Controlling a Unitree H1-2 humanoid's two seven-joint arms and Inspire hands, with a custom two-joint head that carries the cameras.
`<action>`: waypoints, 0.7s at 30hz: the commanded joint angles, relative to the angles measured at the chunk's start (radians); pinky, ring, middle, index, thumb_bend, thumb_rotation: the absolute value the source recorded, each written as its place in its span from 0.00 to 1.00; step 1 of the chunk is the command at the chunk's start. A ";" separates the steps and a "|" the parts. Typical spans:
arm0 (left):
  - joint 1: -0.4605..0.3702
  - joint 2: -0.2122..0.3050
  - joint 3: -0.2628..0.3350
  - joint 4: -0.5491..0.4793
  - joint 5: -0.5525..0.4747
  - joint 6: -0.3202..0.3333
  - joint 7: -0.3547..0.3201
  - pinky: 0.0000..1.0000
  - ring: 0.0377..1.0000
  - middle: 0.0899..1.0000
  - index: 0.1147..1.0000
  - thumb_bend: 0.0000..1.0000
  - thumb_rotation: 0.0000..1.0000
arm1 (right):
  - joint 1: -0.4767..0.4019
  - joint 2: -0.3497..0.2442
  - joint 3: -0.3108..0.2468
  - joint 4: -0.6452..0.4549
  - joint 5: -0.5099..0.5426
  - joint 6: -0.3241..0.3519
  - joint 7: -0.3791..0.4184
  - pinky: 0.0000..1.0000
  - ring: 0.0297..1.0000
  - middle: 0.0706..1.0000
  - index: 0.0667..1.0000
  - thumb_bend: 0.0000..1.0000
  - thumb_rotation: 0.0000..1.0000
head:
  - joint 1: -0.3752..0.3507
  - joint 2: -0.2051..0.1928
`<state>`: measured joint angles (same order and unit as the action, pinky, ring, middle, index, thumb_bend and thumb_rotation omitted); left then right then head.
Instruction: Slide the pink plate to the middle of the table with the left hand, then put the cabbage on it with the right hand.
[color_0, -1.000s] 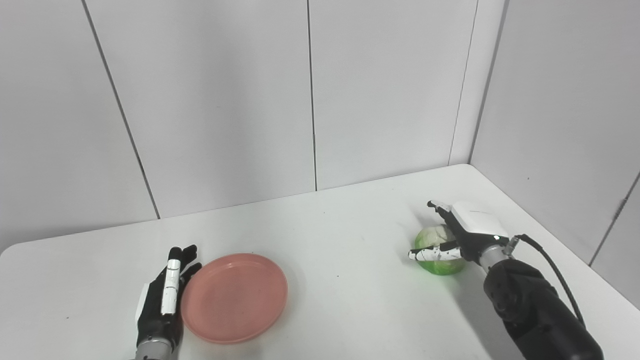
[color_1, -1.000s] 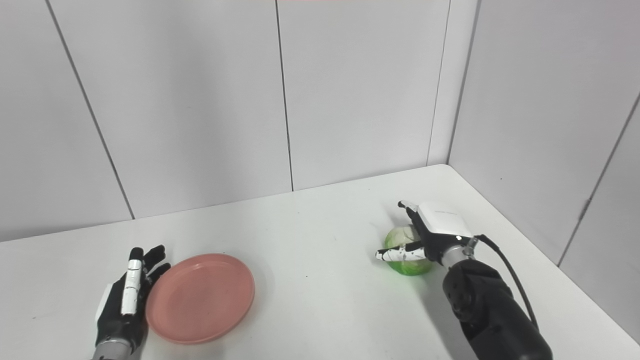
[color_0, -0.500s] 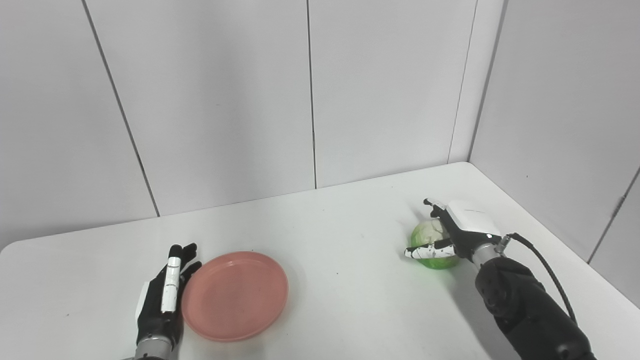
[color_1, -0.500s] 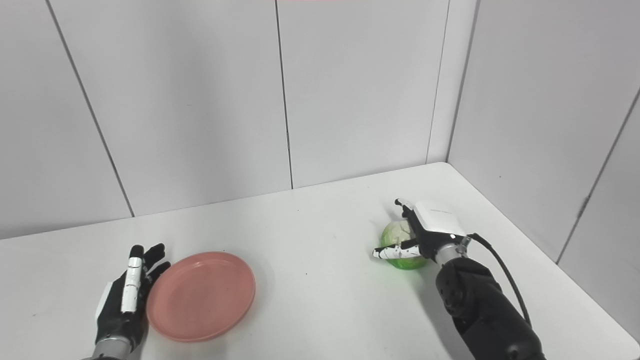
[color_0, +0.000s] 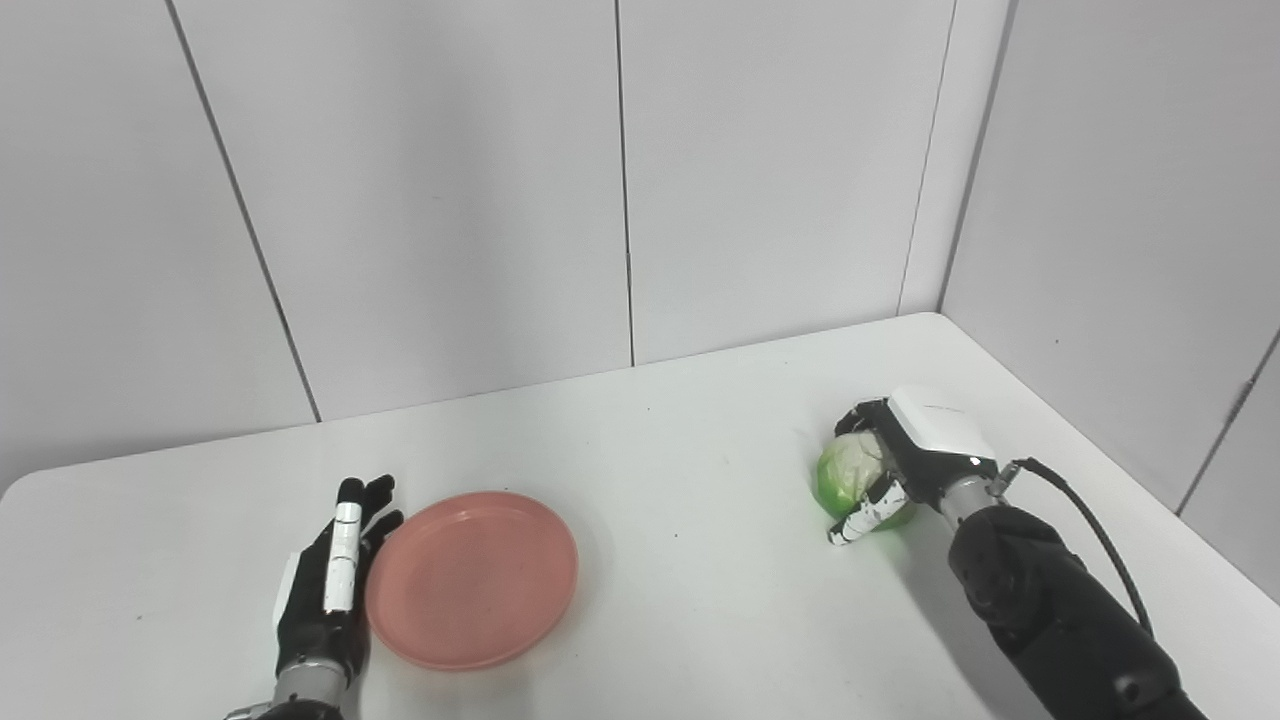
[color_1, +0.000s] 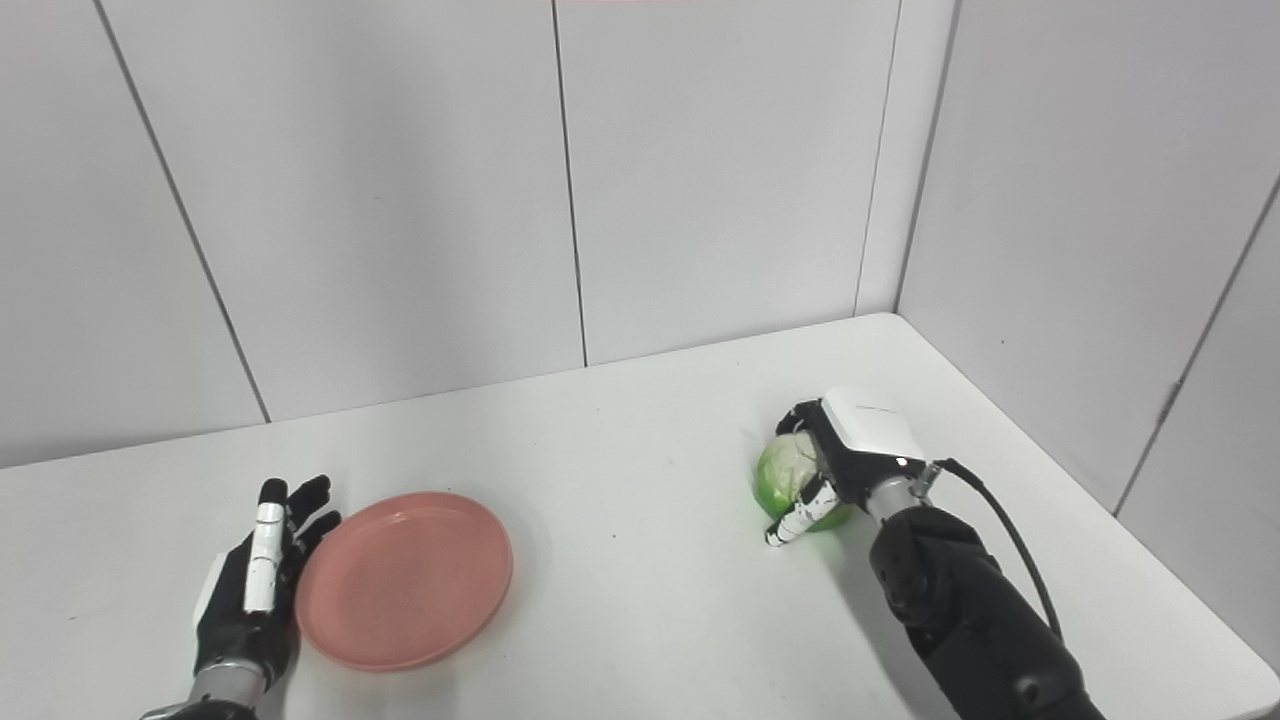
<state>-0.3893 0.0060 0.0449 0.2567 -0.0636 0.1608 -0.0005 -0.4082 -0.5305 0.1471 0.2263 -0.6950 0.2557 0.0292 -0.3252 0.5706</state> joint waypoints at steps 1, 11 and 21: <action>-0.029 0.000 -0.003 -0.024 0.005 0.005 0.003 0.95 0.85 0.89 0.75 0.78 0.96 | 0.003 -0.008 0.019 0.000 0.016 -0.024 0.035 0.30 0.35 0.39 0.49 0.55 0.00 | 0.001 0.000; -0.029 -0.005 0.000 -0.019 -0.011 0.001 0.001 0.98 0.86 0.89 0.76 0.77 0.96 | 0.002 -0.030 0.036 -0.028 0.031 -0.003 0.074 0.36 0.43 0.46 0.44 0.52 0.00 | 0.006 0.003; -0.030 -0.010 -0.001 -0.018 -0.010 0.004 0.005 0.99 0.87 0.90 0.76 0.76 0.96 | -0.009 -0.045 0.023 -0.136 0.061 0.007 0.137 0.38 0.44 0.46 0.43 0.52 0.00 | 0.019 0.010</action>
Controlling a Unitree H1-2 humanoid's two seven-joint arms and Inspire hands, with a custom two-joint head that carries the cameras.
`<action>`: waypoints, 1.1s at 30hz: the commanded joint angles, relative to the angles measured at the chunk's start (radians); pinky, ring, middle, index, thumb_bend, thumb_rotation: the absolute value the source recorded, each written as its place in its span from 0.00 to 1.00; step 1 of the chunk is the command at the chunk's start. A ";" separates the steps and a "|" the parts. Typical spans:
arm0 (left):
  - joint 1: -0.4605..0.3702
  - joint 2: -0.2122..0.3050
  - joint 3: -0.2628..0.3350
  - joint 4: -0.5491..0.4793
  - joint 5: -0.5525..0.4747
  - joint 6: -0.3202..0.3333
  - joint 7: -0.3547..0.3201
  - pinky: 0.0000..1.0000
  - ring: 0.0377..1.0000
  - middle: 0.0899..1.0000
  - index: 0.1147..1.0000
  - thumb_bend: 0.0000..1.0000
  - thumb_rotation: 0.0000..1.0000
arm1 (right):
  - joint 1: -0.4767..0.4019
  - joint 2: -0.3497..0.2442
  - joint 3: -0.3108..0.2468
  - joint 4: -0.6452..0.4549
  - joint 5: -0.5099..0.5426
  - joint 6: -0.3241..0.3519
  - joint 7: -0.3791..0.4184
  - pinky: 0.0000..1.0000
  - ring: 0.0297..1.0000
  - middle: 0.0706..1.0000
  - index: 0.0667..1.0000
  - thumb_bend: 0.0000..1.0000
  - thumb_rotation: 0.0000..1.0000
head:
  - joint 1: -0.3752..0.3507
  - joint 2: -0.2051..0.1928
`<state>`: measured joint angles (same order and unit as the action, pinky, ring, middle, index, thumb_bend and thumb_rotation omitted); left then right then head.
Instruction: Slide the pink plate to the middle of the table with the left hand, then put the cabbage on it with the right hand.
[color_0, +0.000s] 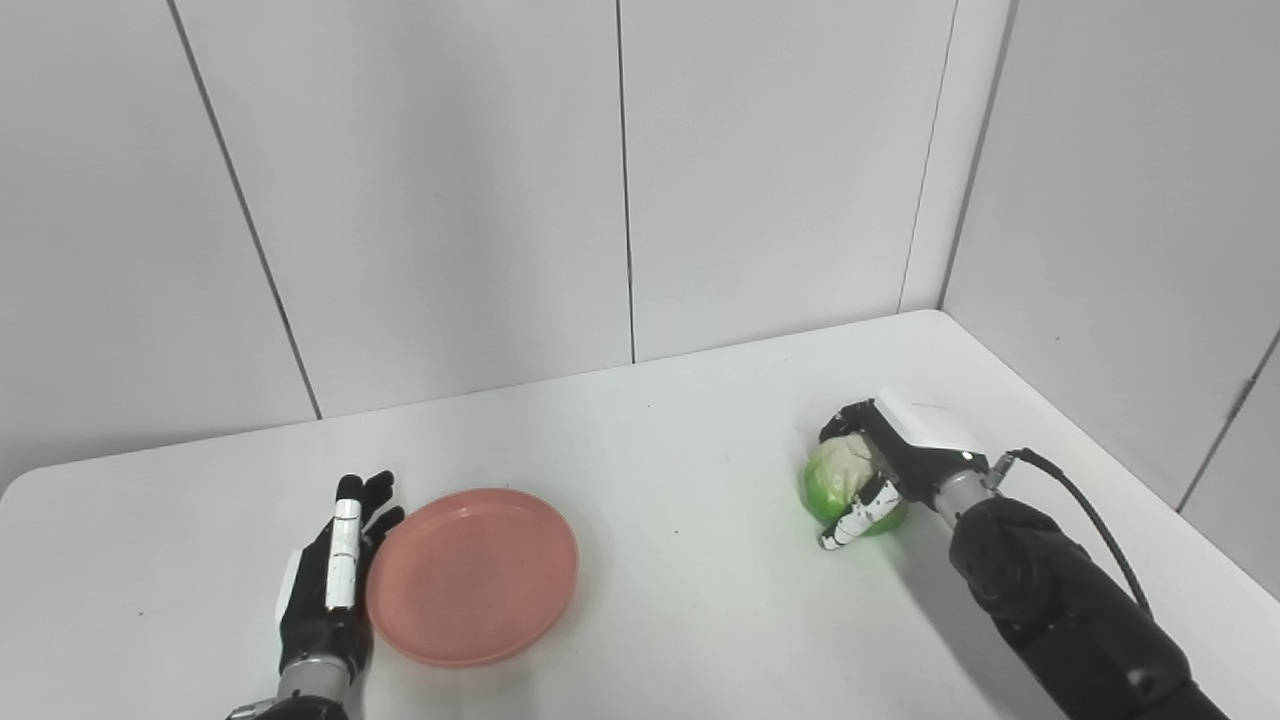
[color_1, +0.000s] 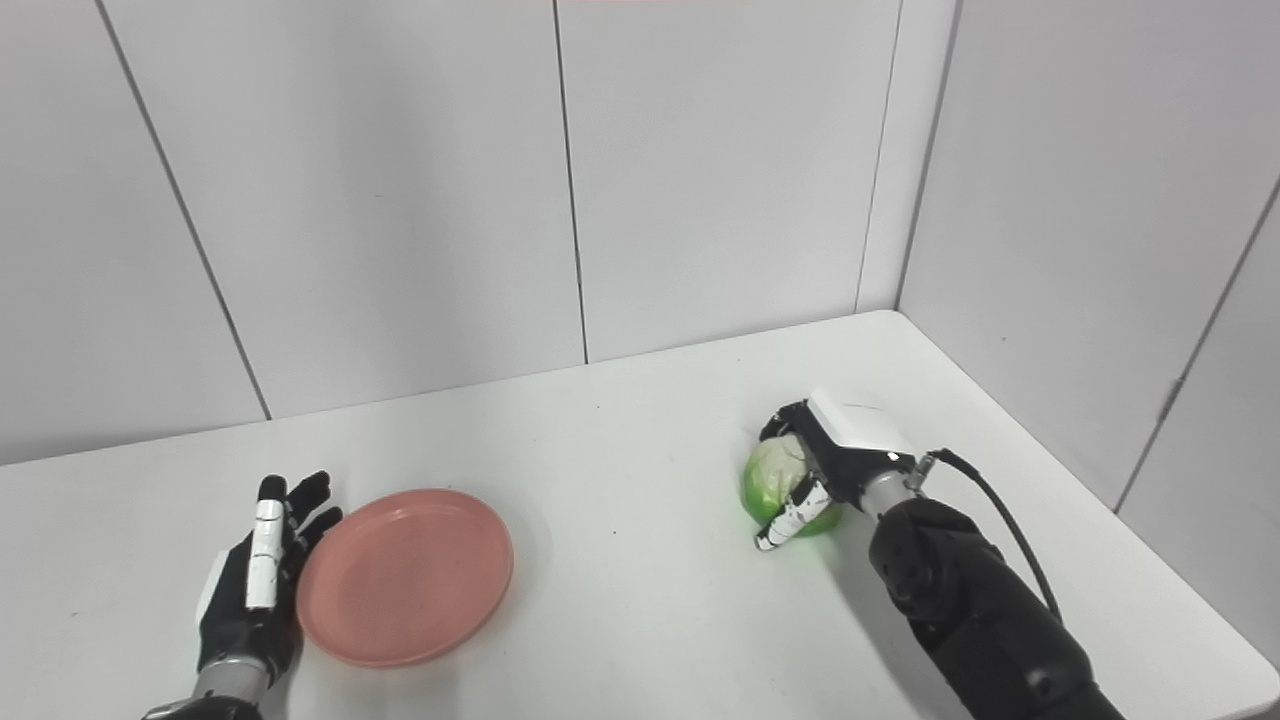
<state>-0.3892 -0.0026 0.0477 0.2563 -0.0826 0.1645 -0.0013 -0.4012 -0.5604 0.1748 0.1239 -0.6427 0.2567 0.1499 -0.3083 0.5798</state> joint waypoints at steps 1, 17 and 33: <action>-0.030 -0.002 -0.005 -0.018 0.013 -0.001 0.009 0.98 0.86 0.90 0.76 0.76 0.96 | -0.021 -0.017 -0.007 -0.049 0.012 0.004 0.026 0.38 0.44 0.46 0.43 0.52 0.00 | 0.004 0.002; -0.040 -0.028 -0.012 0.015 0.008 -0.007 0.017 0.99 0.88 0.90 0.75 0.77 0.95 | -0.193 0.015 0.029 -0.239 -0.029 -0.019 0.154 0.27 0.37 0.45 0.47 0.52 0.00 | 0.083 0.005; -0.050 -0.089 -0.030 0.068 0.038 -0.043 0.069 0.94 0.87 0.90 0.75 0.77 0.92 | -0.302 0.182 0.095 -0.126 -0.004 -0.128 0.107 0.26 0.36 0.44 0.48 0.52 0.00 | 0.300 0.002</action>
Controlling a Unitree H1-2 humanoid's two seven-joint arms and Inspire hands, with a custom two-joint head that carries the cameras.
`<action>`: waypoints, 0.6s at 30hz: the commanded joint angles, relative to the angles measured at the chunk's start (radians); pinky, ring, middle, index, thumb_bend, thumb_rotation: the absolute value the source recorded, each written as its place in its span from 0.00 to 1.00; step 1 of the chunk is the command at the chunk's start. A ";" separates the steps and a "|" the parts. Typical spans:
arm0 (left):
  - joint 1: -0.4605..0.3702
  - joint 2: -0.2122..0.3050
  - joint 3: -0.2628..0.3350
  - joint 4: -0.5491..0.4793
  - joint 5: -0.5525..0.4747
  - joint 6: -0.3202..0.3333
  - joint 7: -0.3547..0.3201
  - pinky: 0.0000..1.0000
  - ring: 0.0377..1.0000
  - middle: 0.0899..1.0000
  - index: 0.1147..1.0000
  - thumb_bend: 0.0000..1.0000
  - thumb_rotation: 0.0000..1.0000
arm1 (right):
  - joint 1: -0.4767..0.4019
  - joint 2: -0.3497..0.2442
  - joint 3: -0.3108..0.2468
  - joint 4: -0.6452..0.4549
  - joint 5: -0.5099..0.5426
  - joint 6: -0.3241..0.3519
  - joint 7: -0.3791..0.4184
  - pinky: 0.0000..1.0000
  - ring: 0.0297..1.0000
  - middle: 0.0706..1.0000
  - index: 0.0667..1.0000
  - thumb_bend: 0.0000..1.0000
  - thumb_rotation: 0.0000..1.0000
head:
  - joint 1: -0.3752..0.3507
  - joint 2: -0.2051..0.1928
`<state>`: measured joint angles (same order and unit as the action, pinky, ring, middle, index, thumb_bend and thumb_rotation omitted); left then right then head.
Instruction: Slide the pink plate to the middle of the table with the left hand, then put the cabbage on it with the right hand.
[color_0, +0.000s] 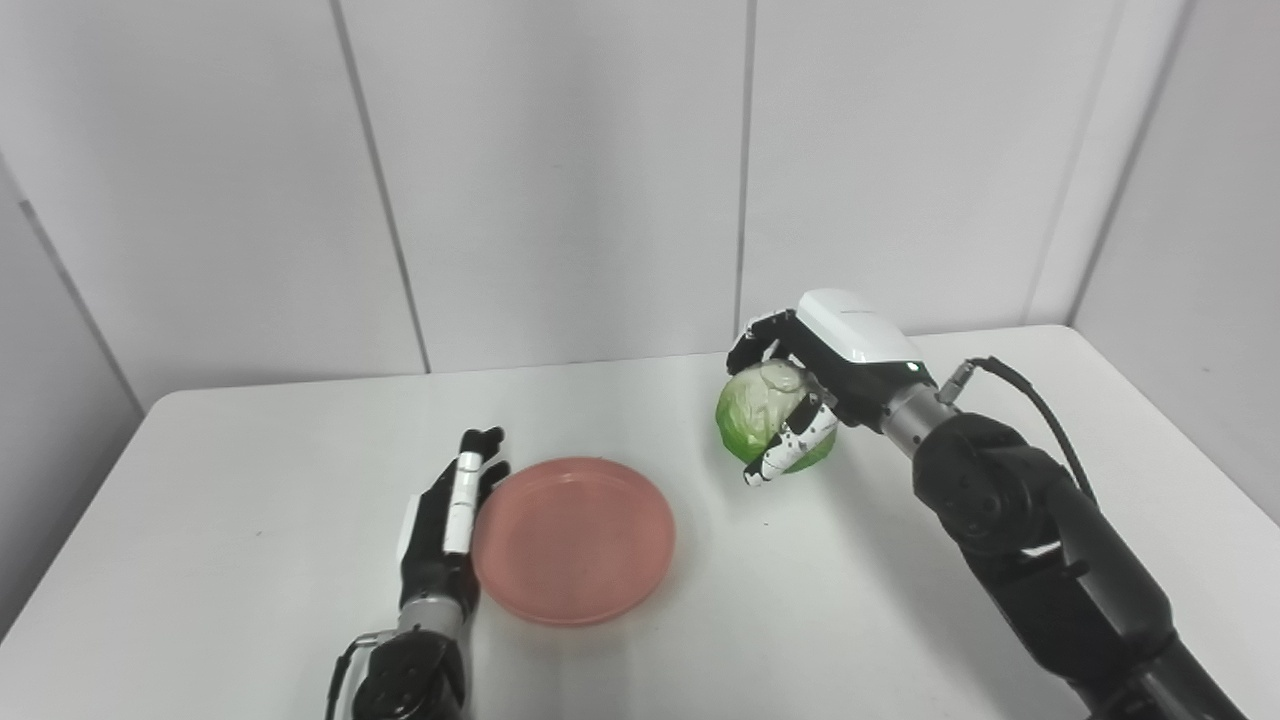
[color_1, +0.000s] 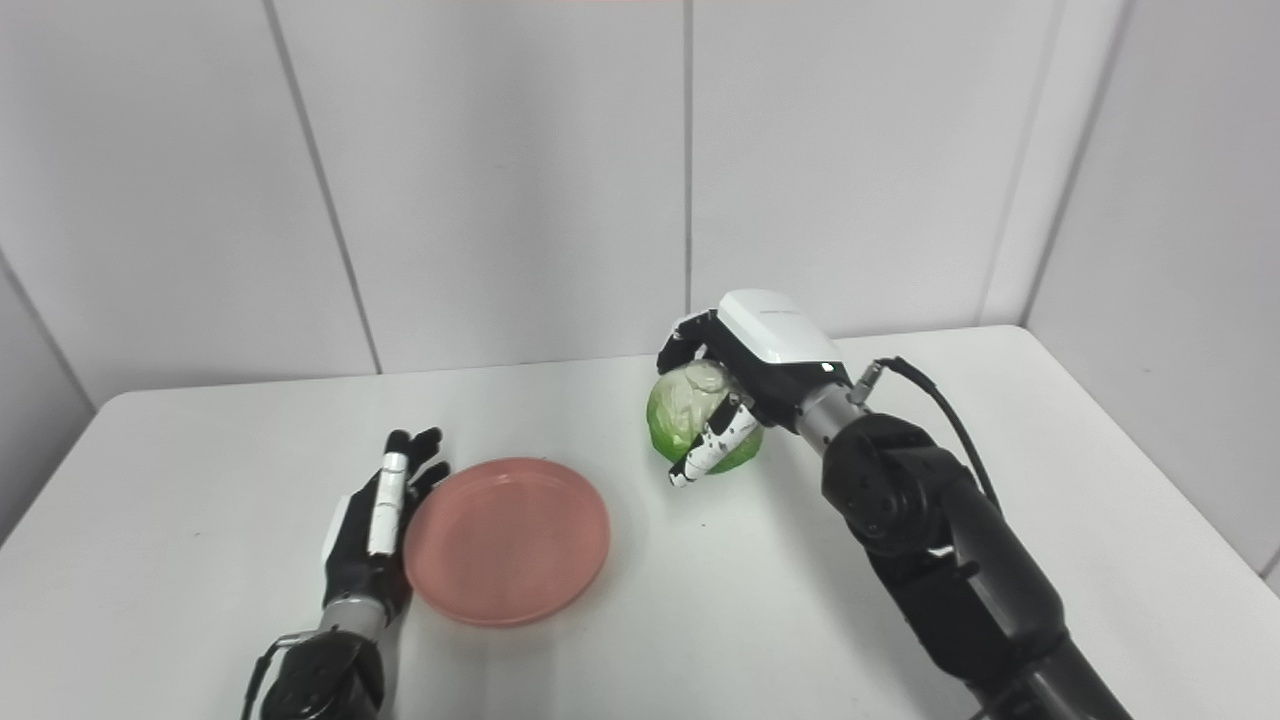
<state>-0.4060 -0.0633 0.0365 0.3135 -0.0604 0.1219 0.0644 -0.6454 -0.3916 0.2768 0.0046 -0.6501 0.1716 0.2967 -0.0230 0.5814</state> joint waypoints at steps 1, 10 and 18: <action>-0.035 -0.030 -0.024 0.014 0.024 -0.002 0.008 0.94 0.87 0.90 0.74 0.77 0.93 | -0.057 0.024 -0.001 -0.002 -0.001 -0.045 -0.043 0.26 0.37 0.44 0.48 0.52 0.00 | 0.033 -0.002; -0.059 -0.058 -0.044 0.089 0.067 -0.052 0.040 0.94 0.87 0.90 0.74 0.79 0.96 | -0.042 0.087 0.049 0.046 0.001 -0.134 -0.078 0.32 0.40 0.48 0.45 0.52 0.00 | 0.132 -0.014; -0.072 -0.071 -0.042 0.156 0.074 -0.119 0.053 0.95 0.86 0.89 0.73 0.77 0.96 | -0.032 0.137 0.069 0.109 0.000 -0.200 -0.128 0.28 0.38 0.45 0.47 0.52 0.00 | 0.170 -0.023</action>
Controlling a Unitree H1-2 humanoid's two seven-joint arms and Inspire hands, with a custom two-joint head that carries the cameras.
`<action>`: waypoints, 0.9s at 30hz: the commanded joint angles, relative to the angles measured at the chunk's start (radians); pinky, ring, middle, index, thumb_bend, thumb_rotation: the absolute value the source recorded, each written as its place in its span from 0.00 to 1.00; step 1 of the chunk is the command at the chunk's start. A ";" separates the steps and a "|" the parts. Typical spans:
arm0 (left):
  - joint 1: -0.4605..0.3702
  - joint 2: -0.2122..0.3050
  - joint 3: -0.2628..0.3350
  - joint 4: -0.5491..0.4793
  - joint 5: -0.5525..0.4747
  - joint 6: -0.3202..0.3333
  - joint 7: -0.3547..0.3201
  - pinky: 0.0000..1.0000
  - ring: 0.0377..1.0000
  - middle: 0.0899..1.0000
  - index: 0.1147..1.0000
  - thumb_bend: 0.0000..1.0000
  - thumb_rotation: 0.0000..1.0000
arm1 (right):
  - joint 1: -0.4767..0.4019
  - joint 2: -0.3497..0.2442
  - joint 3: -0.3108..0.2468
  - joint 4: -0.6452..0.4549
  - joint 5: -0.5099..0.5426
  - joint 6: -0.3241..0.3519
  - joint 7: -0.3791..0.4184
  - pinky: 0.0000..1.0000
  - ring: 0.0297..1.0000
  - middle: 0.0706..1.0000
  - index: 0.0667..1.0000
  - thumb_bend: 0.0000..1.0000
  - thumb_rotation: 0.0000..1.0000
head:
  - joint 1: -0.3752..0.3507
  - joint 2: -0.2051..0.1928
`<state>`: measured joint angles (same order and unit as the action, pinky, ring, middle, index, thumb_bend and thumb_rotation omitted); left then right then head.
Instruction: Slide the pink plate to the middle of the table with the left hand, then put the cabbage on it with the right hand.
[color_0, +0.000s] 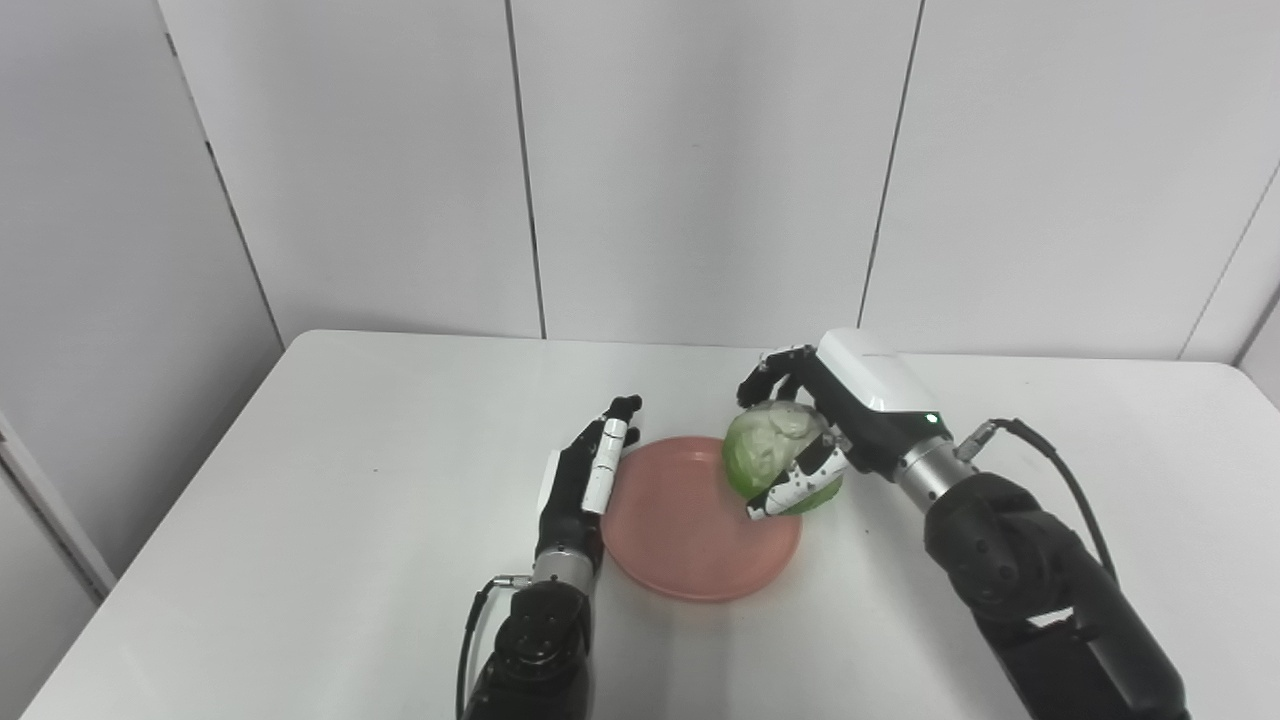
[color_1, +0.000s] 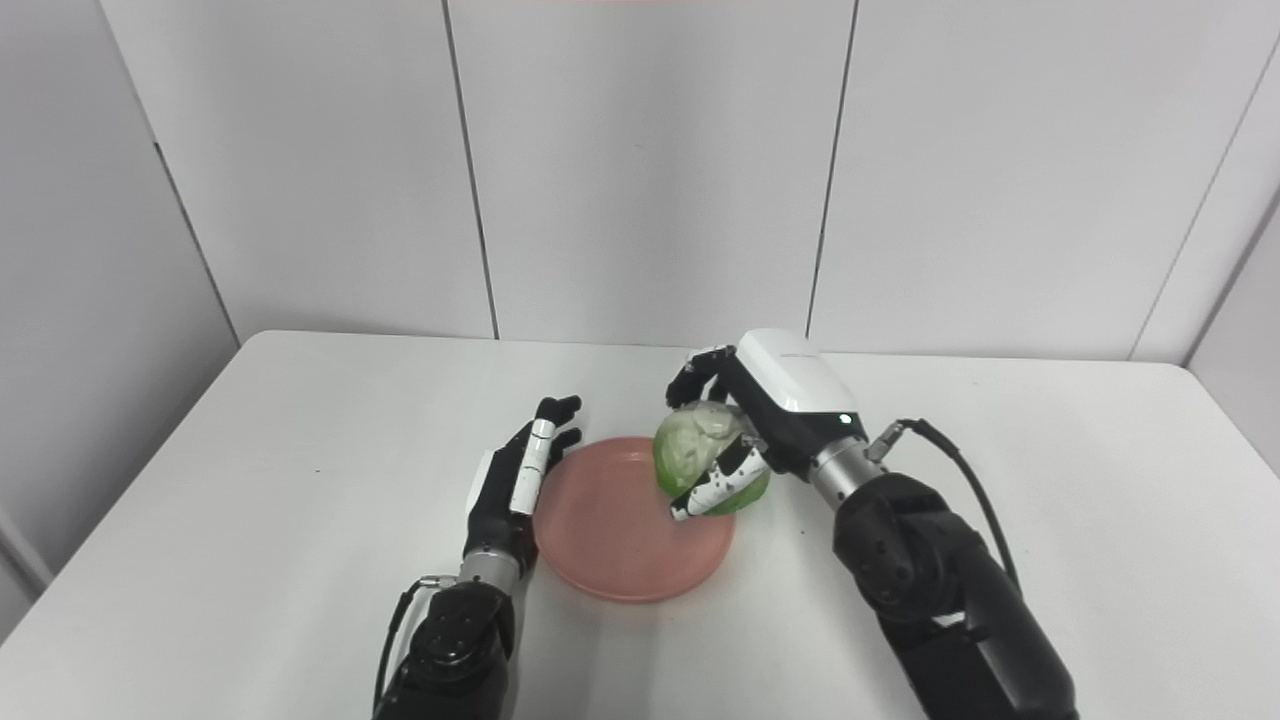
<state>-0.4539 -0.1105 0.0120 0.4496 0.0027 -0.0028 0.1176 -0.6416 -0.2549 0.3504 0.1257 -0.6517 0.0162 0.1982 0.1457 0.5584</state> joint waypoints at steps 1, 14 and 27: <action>-0.025 -0.024 -0.017 0.025 0.011 -0.001 0.000 0.95 0.86 0.89 0.73 0.76 0.96 | -0.036 0.003 0.000 -0.006 -0.004 -0.050 -0.031 0.29 0.38 0.45 0.47 0.52 0.00 | 0.002 0.000; -0.019 -0.028 -0.012 0.026 -0.003 0.007 -0.008 0.96 0.88 0.91 0.75 0.78 0.95 | -0.080 0.069 0.059 0.179 -0.035 -0.139 -0.106 0.30 0.38 0.45 0.47 0.52 0.00 | 0.006 -0.006; -0.020 -0.025 -0.015 0.034 0.000 0.012 -0.011 0.94 0.88 0.91 0.76 0.76 0.94 | -0.120 0.101 0.084 0.332 -0.074 -0.212 -0.215 0.27 0.37 0.43 0.48 0.52 0.00 | -0.002 -0.003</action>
<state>-0.4590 -0.1146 0.0138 0.4662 0.0016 -0.0181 0.1184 -0.7079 -0.1672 0.4426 0.4680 -0.7276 -0.1613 0.0201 0.1427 0.5553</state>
